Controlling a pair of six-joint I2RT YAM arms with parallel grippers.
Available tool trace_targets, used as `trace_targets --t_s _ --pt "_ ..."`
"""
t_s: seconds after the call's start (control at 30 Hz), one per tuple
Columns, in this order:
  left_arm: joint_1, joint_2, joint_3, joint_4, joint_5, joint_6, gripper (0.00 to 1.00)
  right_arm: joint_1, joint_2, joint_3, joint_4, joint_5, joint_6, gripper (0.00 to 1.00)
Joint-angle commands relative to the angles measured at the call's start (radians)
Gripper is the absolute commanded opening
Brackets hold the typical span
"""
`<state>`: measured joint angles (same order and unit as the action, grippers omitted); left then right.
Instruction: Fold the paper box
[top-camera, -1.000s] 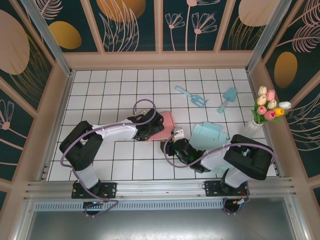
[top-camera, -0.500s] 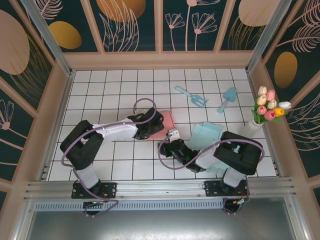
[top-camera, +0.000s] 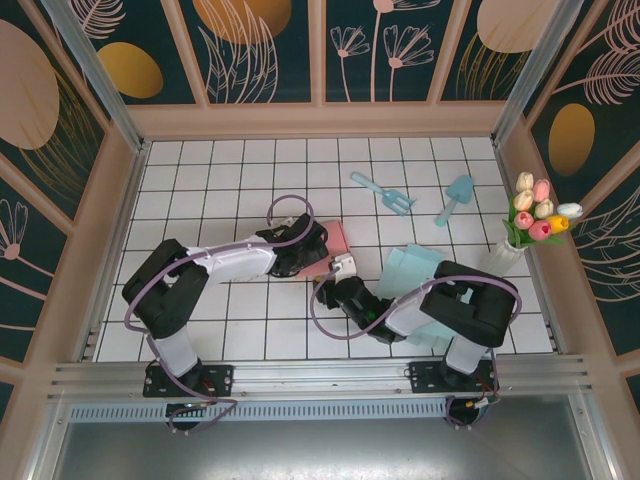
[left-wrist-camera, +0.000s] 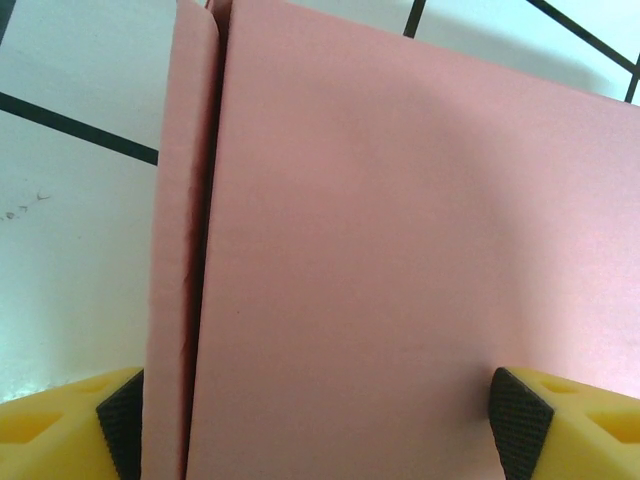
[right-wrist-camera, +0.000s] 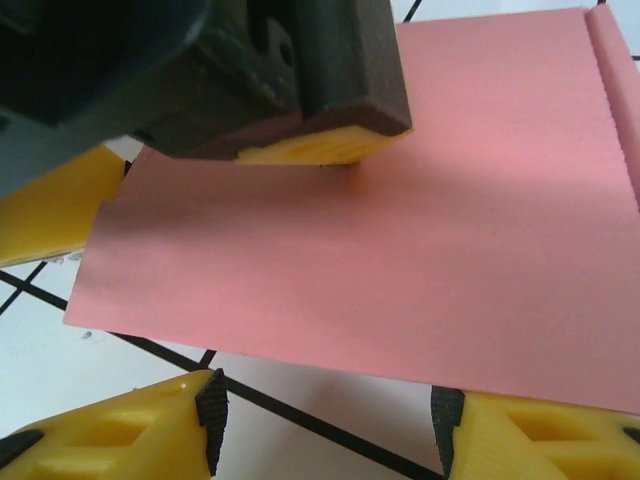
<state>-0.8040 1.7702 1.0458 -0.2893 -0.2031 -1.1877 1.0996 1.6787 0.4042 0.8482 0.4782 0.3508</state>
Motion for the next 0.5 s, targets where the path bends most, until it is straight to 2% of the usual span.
trace_targets --t_s 0.0,0.47 --pt "0.0 0.049 -0.018 -0.095 -0.009 0.037 0.86 0.004 -0.059 0.013 0.034 0.054 -0.025 0.59" --pt "0.001 0.058 -0.02 -0.091 -0.021 0.051 0.86 -0.017 -0.111 0.008 0.023 0.051 -0.046 0.58"
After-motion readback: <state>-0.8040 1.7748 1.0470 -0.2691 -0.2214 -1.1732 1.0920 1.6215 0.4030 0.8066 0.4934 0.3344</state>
